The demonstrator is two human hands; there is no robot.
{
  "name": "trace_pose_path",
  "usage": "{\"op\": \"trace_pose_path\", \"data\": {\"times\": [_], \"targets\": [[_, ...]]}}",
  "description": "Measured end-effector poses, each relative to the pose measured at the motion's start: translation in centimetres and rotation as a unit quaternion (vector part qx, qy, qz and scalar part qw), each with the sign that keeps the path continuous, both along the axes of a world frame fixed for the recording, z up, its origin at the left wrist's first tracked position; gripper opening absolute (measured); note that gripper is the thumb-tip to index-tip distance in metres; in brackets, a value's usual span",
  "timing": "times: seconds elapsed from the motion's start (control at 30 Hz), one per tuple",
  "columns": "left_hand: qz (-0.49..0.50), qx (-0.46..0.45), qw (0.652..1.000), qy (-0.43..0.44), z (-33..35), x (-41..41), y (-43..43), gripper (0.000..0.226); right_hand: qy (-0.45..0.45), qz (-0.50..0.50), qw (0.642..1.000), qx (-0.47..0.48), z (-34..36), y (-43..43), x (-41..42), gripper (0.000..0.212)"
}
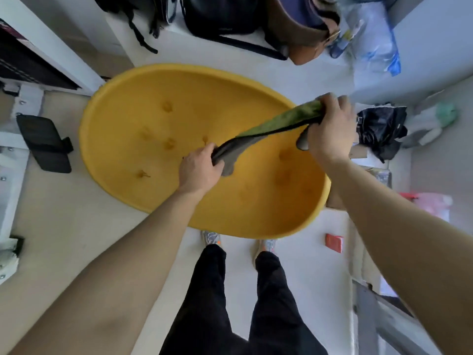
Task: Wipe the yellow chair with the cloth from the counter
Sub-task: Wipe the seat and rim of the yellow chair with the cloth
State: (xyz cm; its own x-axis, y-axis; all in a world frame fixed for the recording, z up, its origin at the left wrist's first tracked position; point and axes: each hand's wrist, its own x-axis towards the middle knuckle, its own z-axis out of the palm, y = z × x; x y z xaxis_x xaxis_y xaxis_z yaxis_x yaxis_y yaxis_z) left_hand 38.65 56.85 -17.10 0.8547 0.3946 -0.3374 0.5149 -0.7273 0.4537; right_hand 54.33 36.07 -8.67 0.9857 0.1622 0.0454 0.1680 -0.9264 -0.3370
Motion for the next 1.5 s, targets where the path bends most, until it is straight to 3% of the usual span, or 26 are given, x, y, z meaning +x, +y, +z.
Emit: {"op": "trace_pose_path", "data": {"times": [0.13,0.2,0.33,0.43,0.47,0.57,0.63,0.7,0.8,0.87,0.97,1.07,1.13,1.23,1.37,1.5], "targets": [[-0.008,-0.018,1.000,0.008,-6.8,1.2,-3.9,0.022,-0.056,0.115,0.982,-0.141,-8.0,-2.7,1.1,0.043],[-0.019,-0.038,0.998,0.041,-11.5,1.1,-7.0,0.019,-0.024,0.201,0.950,-0.237,-13.2,-4.9,1.1,0.043],[-0.082,-0.111,0.980,0.145,-20.7,0.7,-13.9,0.049,0.075,0.244,0.870,-0.421,-21.9,-8.9,0.3,0.038],[-0.128,-0.200,0.945,0.224,-25.5,-0.4,-18.2,0.029,0.157,0.264,0.814,-0.493,-25.9,-10.2,-2.5,0.035],[-0.124,-0.249,0.930,0.238,-27.0,-0.7,-19.6,0.019,0.184,0.277,0.801,-0.498,-27.5,-10.5,-3.9,0.036],[-0.020,-0.368,0.895,0.250,-28.2,-2.1,-21.0,0.046,0.238,0.302,0.799,-0.463,-28.7,-9.7,-8.2,0.049],[0.008,-0.283,0.939,0.197,-30.4,-3.1,-21.1,0.048,0.223,0.295,0.827,-0.424,-30.0,-9.2,-9.1,0.053],[0.009,-0.137,0.980,0.147,-33.0,-4.4,-20.8,0.026,0.210,0.298,0.846,-0.389,-32.2,-9.2,-9.1,0.054],[-0.017,-0.113,0.977,0.182,-35.4,-4.5,-21.2,0.076,0.244,0.324,0.819,-0.406,-36.2,-9.4,-7.9,0.076],[-0.064,-0.072,0.985,0.146,-36.6,-3.4,-21.8,0.077,0.222,0.343,0.800,-0.440,-38.4,-8.9,-6.5,0.077],[-0.076,-0.028,0.990,0.119,-38.9,-0.4,-20.0,0.076,0.115,0.369,0.803,-0.454,-40.0,-6.8,-1.9,0.071],[-0.008,0.021,0.994,0.108,-40.4,5.4,-15.9,0.076,-0.011,0.385,0.828,-0.408,-39.7,-3.8,4.1,0.061],[0.017,0.051,0.994,0.091,-40.8,8.8,-13.4,0.077,-0.031,0.369,0.853,-0.368,-39.3,-2.7,5.8,0.059],[-0.014,0.074,0.994,0.076,-41.3,8.1,-12.6,0.078,0.028,0.389,0.843,-0.369,-41.0,-4.5,2.1,0.065],[-0.146,0.065,0.978,0.137,-40.3,-0.9,-14.3,0.070,0.195,0.391,0.854,-0.284,-43.1,-8.0,-9.1,0.066],[-0.265,0.049,0.947,0.174,-39.4,-7.3,-13.3,0.065,0.284,0.450,0.790,-0.303,-42.6,-8.2,-13.4,0.063]]}}
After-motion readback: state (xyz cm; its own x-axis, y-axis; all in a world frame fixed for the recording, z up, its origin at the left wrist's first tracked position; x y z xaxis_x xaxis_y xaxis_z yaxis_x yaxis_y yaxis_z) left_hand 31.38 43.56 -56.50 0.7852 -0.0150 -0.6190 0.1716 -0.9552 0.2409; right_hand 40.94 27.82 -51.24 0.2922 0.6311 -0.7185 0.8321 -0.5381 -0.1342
